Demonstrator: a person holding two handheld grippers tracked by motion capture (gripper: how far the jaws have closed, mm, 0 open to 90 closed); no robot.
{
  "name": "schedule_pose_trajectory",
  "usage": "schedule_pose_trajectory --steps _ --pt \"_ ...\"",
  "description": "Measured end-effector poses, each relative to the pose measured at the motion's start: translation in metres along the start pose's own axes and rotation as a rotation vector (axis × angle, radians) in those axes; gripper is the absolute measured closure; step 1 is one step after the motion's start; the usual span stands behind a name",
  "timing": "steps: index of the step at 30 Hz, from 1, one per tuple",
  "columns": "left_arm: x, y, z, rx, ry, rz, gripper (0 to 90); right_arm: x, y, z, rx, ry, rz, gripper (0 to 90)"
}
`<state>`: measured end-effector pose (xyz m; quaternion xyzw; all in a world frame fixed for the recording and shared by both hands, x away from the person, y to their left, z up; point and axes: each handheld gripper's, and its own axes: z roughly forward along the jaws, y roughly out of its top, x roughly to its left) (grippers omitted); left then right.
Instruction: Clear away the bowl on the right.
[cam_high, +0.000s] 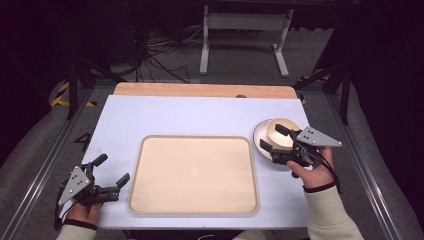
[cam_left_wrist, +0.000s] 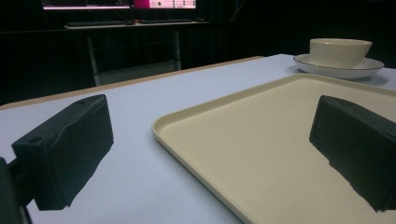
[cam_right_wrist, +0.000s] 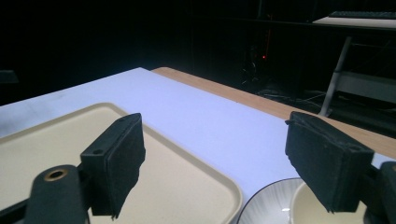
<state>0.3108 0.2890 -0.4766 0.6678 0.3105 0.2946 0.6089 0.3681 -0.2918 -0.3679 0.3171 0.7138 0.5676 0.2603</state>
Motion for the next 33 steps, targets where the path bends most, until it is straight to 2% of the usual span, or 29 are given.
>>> schedule_pose_trajectory --steps 7,14,19,22,25,29,33 --pt "0.000 0.000 0.000 0.000 0.000 -0.001 0.2 -0.009 0.003 0.001 0.026 -0.020 -0.008 19.9" --pt "0.000 0.000 0.000 -0.001 -0.001 0.001 0.2 -0.022 0.009 -0.002 0.124 -0.053 -0.035 20.7" --pt "0.000 0.000 0.000 0.000 -0.002 0.002 0.2 -0.027 0.011 -0.002 0.196 -0.069 -0.051 24.2" --pt "0.000 0.000 0.000 -0.002 -0.001 0.002 0.2 -0.031 0.013 -0.002 0.264 -0.061 -0.104 27.0" --pt "0.000 0.000 0.000 -0.003 -0.001 0.002 0.2 -0.033 0.015 0.000 0.319 -0.073 -0.187 28.2" --pt "0.000 0.000 0.000 -0.003 -0.002 0.002 0.2 -0.037 0.016 0.001 0.373 -0.045 -0.225 31.1" --pt "0.000 0.000 0.000 -0.003 -0.002 0.002 0.2 -0.040 0.018 0.002 0.399 -0.026 -0.225 32.1"
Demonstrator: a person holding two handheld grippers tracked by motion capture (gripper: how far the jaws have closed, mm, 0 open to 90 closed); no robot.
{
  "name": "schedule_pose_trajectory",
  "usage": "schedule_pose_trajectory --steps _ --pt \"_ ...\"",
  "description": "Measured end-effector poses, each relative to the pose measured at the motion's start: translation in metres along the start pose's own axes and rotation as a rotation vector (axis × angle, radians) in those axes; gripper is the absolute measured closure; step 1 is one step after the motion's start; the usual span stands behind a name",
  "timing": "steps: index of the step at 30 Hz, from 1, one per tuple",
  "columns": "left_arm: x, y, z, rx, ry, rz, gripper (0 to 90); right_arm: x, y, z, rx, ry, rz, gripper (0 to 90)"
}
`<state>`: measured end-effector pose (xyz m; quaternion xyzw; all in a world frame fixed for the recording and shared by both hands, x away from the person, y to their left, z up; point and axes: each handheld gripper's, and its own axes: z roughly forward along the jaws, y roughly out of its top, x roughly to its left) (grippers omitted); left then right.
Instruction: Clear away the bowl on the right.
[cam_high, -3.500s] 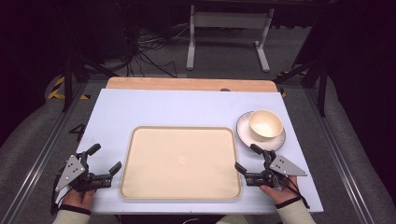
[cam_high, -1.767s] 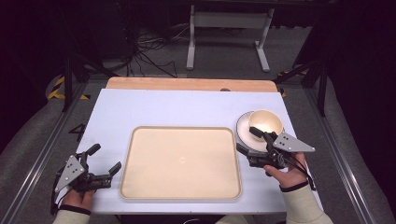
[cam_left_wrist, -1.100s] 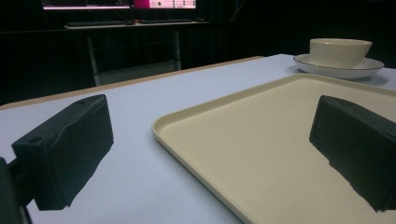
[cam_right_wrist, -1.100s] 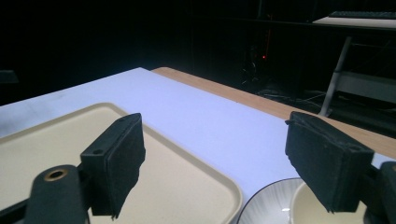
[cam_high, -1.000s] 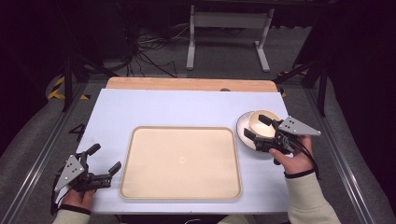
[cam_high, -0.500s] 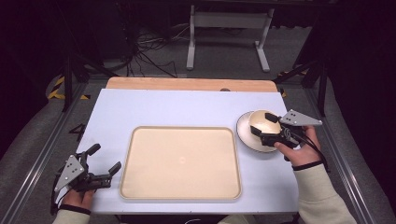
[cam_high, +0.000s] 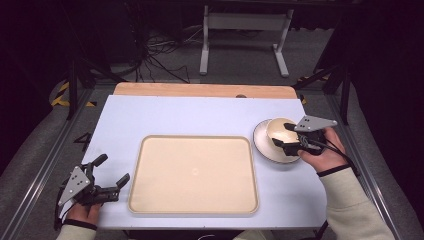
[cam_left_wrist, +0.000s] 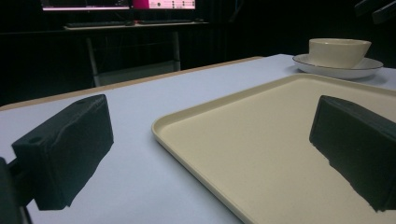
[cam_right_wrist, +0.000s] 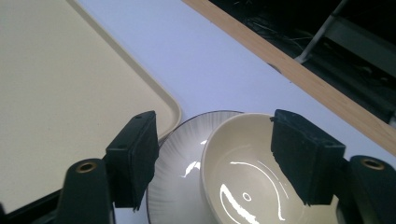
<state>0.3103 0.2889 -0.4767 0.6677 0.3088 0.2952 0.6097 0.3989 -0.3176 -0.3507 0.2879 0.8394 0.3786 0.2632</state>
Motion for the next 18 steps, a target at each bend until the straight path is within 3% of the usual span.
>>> schedule_pose_trajectory --steps 6,10,18 --pt "0.000 0.000 0.000 -0.001 0.000 0.000 0.2 -0.003 0.001 0.005 0.073 0.026 -0.038 35.9" --pt "0.000 0.000 0.000 -0.001 0.000 0.000 0.2 -0.004 0.003 0.008 0.105 0.006 -0.074 43.6" --pt "0.000 0.000 0.000 -0.002 0.000 0.000 0.2 -0.008 0.000 0.018 0.190 0.029 -0.032 52.4"
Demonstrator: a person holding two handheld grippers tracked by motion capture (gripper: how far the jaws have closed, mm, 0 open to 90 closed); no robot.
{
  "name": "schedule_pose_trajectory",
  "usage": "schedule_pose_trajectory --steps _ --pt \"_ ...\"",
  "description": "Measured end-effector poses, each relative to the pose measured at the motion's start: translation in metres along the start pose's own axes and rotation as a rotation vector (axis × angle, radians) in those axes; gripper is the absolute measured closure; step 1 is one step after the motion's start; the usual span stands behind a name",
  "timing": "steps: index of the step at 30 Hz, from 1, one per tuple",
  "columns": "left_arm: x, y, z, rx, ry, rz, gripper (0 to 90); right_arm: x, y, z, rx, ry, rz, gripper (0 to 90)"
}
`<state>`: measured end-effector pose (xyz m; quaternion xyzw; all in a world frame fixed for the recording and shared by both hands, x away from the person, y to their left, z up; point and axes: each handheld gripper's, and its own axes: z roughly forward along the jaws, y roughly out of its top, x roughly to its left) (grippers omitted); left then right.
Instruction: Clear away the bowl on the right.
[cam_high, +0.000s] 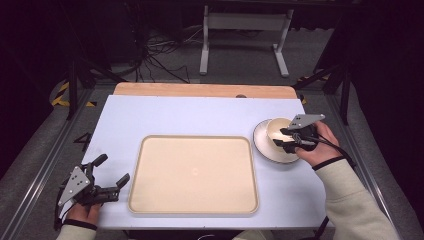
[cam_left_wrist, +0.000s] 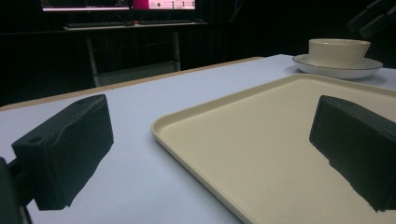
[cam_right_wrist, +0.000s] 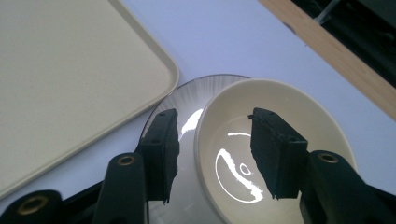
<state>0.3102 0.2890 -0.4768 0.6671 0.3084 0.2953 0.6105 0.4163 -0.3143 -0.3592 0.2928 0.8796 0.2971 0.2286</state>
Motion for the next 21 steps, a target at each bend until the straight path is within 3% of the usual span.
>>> schedule_pose_trajectory --steps 21 --pt "0.000 0.000 0.000 0.000 -0.002 0.004 0.2 0.000 -0.007 0.031 0.166 0.011 -0.037 56.6"
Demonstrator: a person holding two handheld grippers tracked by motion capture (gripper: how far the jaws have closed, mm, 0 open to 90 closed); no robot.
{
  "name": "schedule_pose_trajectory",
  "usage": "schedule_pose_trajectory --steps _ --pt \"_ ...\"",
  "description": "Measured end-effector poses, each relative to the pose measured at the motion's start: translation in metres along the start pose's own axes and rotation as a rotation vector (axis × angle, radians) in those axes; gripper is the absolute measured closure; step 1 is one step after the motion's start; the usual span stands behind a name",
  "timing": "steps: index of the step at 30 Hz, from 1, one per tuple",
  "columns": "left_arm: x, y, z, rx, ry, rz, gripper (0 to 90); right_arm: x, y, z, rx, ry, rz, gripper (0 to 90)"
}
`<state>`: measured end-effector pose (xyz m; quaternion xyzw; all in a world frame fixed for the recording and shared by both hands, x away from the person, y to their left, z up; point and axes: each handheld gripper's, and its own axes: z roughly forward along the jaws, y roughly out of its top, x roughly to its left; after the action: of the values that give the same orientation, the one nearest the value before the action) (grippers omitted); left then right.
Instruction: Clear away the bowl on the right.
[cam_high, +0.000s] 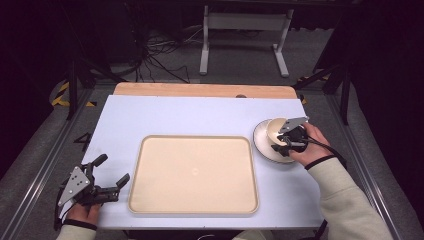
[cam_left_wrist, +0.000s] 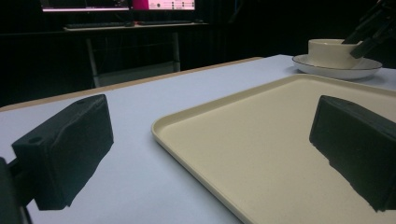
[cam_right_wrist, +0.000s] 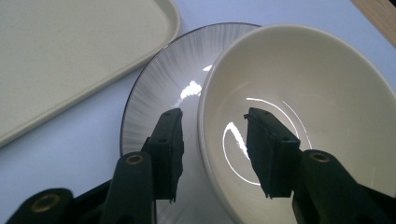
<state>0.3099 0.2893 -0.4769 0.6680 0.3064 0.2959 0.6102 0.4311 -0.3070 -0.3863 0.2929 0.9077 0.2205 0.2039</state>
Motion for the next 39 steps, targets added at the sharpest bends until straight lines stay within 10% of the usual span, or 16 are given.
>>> schedule_pose_trajectory --steps 26,39 --pt "0.000 0.000 0.000 -0.003 -0.001 0.001 0.2 0.009 0.008 0.012 0.129 -0.032 -0.054 83.6" --pt "0.000 0.000 0.000 -0.001 -0.001 0.001 0.2 0.008 0.010 -0.002 0.084 -0.020 -0.037 82.9"
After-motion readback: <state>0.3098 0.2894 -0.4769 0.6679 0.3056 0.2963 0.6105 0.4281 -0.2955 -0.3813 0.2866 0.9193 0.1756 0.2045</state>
